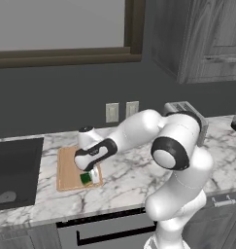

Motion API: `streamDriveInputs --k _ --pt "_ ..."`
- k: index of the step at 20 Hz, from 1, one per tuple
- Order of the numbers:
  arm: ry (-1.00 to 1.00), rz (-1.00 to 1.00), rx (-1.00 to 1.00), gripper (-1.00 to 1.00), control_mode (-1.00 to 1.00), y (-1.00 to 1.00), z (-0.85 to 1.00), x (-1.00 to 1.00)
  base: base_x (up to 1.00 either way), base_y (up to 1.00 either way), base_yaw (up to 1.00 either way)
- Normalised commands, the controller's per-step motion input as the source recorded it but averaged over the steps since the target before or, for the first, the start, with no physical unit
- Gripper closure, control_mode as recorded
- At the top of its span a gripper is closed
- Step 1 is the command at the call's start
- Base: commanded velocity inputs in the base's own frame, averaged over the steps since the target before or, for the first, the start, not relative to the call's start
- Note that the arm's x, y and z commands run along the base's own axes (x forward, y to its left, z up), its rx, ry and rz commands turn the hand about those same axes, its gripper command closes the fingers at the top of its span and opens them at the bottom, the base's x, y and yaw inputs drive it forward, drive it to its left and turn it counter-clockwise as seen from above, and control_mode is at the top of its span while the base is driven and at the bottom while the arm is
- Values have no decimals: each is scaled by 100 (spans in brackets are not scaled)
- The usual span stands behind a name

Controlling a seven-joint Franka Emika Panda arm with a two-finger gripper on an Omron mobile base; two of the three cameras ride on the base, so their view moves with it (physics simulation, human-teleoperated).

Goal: Pick up the sponge from the counter and clean the cutting board by briefly scrubbing or pressing down on the cutting board. Once finished, release the sponge.

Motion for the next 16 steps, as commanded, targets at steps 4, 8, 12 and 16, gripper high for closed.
streamDriveInputs --k 4,8,12,16 --pt "0 0 0 100 -100 0 -5 55 0 0 0" --pt "0 0 0 100 -100 1 0 68 0 0 0" --pt "0 0 0 100 -100 0 0 73 0 0 0" --pt "0 0 0 100 -100 1 0 80 0 0 0"
